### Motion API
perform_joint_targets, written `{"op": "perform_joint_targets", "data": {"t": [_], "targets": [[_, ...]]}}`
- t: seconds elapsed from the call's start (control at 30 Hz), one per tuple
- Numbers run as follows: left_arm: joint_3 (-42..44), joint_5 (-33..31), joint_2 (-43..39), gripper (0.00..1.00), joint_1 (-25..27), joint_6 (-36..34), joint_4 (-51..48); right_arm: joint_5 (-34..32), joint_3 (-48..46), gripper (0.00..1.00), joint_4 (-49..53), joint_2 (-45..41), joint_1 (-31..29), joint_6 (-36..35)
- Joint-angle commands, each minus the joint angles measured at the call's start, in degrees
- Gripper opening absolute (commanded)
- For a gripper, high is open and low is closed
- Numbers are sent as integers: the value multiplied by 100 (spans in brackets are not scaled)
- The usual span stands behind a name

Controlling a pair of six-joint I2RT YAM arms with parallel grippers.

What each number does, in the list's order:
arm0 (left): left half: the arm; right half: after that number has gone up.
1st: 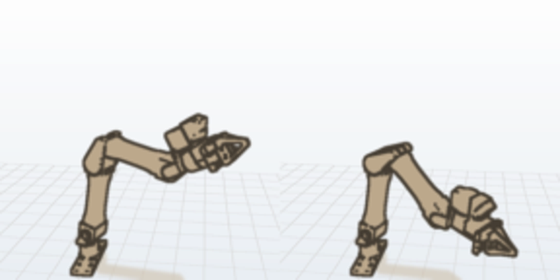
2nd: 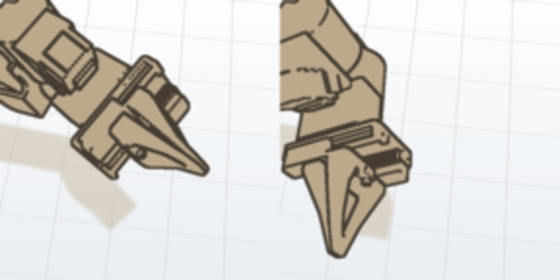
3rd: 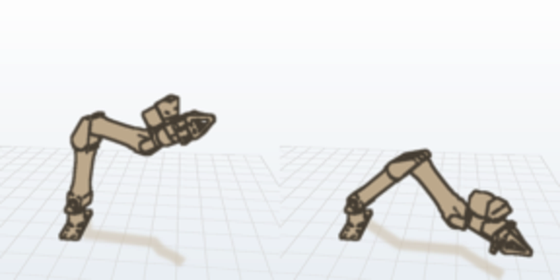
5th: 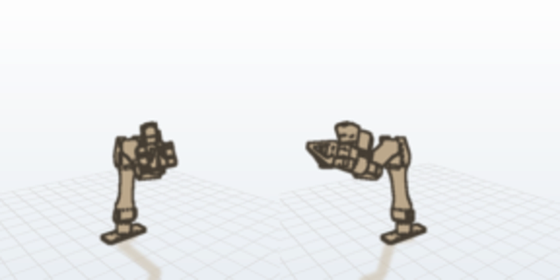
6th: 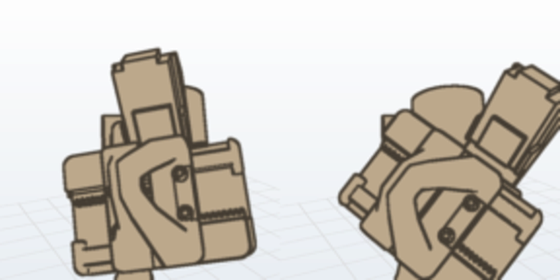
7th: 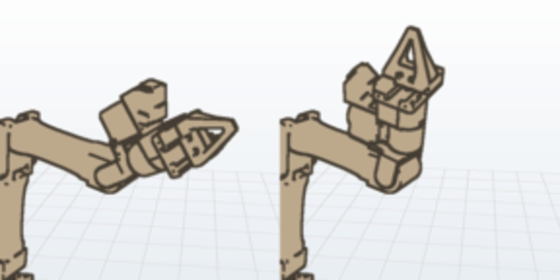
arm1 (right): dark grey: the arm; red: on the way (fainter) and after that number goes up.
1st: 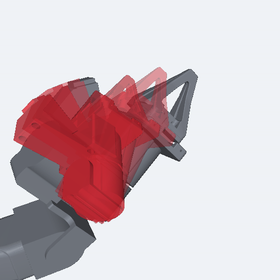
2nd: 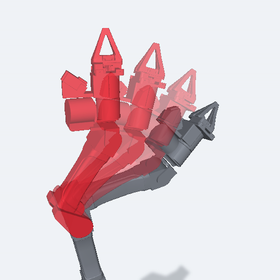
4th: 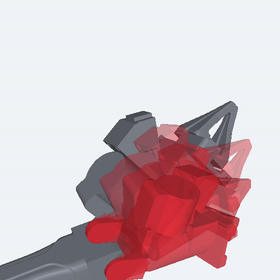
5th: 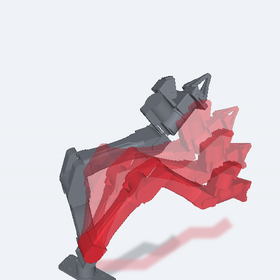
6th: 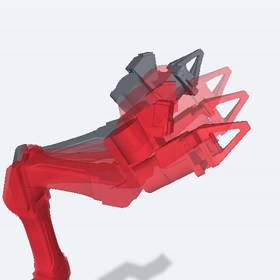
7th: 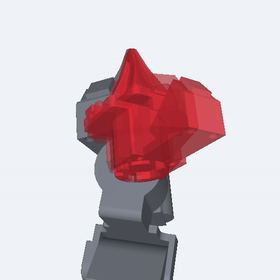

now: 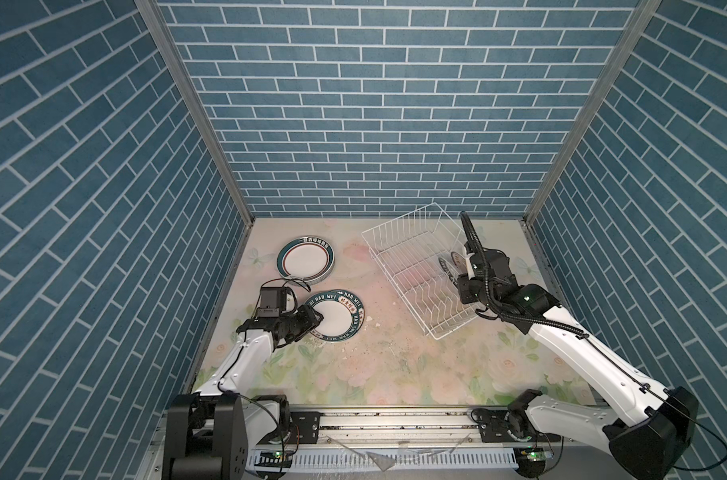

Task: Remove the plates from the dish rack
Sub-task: 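Lower the green-rimmed plate onto the green-rimmed stack with left while right returns to the rack, then open the left gripper on the stack while right grips the next rack plate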

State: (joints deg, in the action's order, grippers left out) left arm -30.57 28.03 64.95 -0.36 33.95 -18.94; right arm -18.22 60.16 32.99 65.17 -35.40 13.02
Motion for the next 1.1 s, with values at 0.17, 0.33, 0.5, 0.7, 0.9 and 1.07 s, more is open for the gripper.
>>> {"op": "perform_joint_targets", "data": {"t": [0.17,0.33,0.5,0.7,0.9,1.07], "targets": [[-170,-292,96,58,-8,-151,-213,143,-48,39,-12,84,-16,-208],[-325,-563,201,60,118,-201,-432,200,-49,39,-30,50,-16,-227],[-472,-792,320,61,333,-161,-506,240,-83,39,-30,-3,-15,-245],[-677,-1318,369,66,519,-197,-848,240,-107,39,-46,-30,-14,-256],[-723,-1354,466,68,555,-236,-866,297,-93,39,-52,43,-17,-286],[-648,-1309,176,69,563,-226,-733,279,-63,39,28,141,-16,-410]]}}
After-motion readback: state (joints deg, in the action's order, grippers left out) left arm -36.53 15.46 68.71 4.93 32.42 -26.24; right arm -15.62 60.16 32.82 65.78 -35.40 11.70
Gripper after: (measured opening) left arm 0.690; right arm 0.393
